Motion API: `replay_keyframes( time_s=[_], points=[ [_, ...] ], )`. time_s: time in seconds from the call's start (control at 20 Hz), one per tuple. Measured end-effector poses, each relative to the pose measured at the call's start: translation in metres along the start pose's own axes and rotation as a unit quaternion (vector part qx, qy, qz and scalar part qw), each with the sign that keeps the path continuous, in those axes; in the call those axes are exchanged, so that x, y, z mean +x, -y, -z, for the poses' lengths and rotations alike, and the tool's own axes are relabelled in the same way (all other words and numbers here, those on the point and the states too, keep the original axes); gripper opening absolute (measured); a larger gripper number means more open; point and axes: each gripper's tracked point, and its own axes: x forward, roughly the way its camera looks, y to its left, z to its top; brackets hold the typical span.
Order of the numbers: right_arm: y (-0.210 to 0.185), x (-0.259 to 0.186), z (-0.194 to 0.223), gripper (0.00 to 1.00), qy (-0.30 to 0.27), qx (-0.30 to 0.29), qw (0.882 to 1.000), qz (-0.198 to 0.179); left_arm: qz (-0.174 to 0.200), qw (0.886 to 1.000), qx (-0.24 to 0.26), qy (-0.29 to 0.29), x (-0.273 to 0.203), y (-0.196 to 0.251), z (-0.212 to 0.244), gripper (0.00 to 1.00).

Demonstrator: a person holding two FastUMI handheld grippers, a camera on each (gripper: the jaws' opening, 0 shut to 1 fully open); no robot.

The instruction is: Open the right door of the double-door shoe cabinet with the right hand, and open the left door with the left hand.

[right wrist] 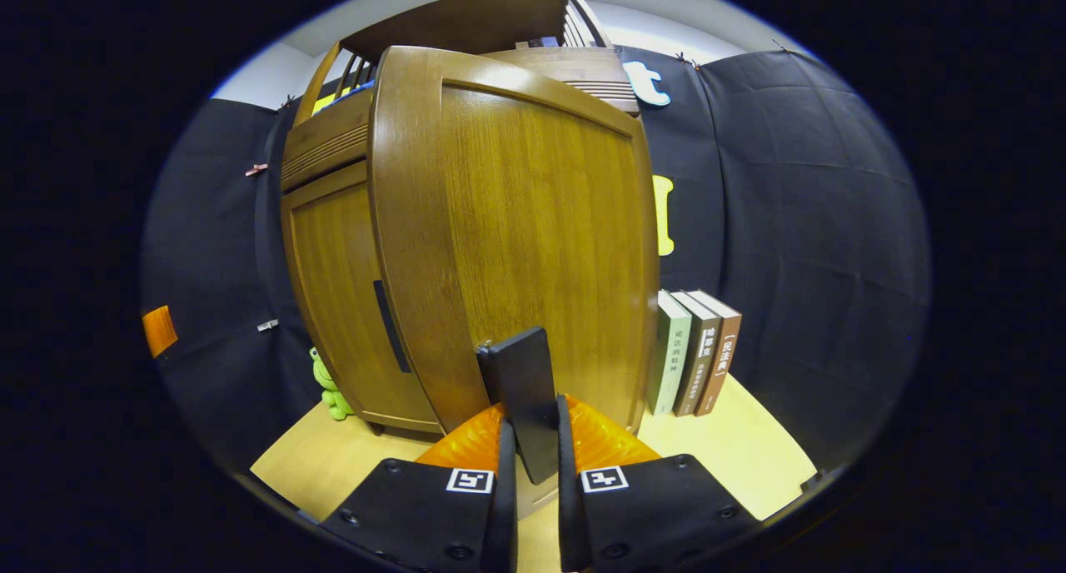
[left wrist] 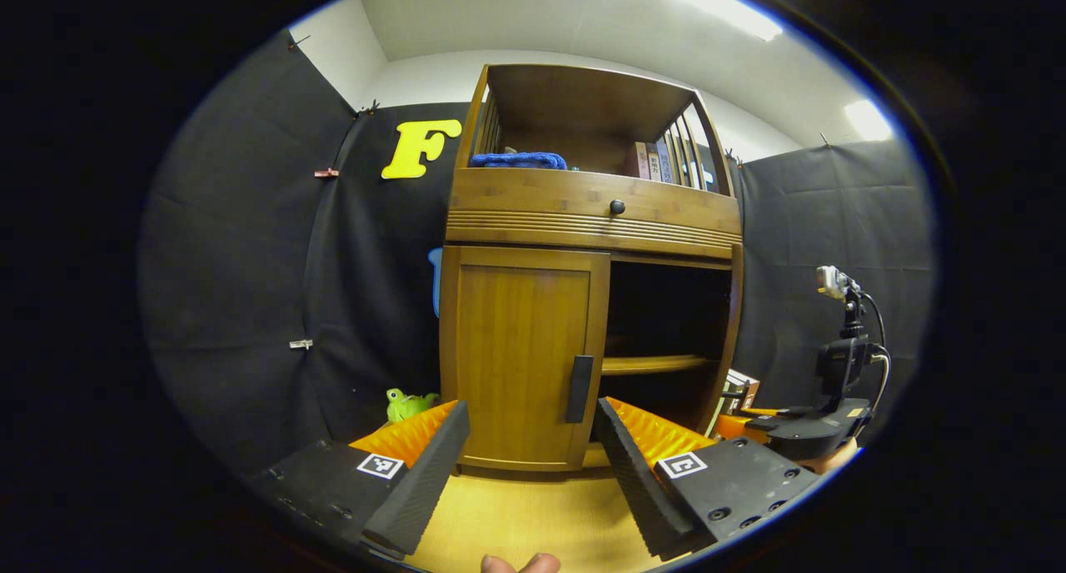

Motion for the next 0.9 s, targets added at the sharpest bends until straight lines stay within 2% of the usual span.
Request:
replay_keyframes(
  time_s=[0.05,0.1,0.45,0.5,0.6,0.65,0.9],
  points=[
    [0.006,-0.004,0.0,0.23,-0.002,0.001,1.0,0.001,0.001,1.0,-0.002,-0.001,0.003,0.007,-0.001,0.93],
    [0.013,-0.009,0.0,0.23,-0.002,0.004,1.0,0.002,0.002,1.0,-0.002,-0.002,0.005,0.014,-0.001,0.95],
    [0.061,-0.033,-0.003,0.23,-0.018,0.027,0.999,-0.01,-0.002,1.0,-0.014,-0.008,0.025,0.055,-0.006,0.93],
    [0.068,-0.035,-0.005,0.23,-0.016,0.023,1.0,-0.012,-0.005,1.0,-0.013,-0.009,0.029,0.058,-0.007,0.97],
    [0.083,-0.039,-0.014,0.19,-0.006,0.006,1.0,-0.012,-0.005,1.0,-0.019,-0.013,0.034,0.067,-0.003,0.95],
    [0.088,-0.043,-0.019,0.22,0.0,-0.004,1.0,-0.015,-0.007,1.0,-0.022,-0.016,0.037,0.071,-0.002,0.97],
    [0.119,-0.049,-0.028,0.2,0.007,-0.017,1.0,-0.019,-0.031,0.999,-0.003,-0.013,0.04,0.07,0.002,0.93]
  ],
)
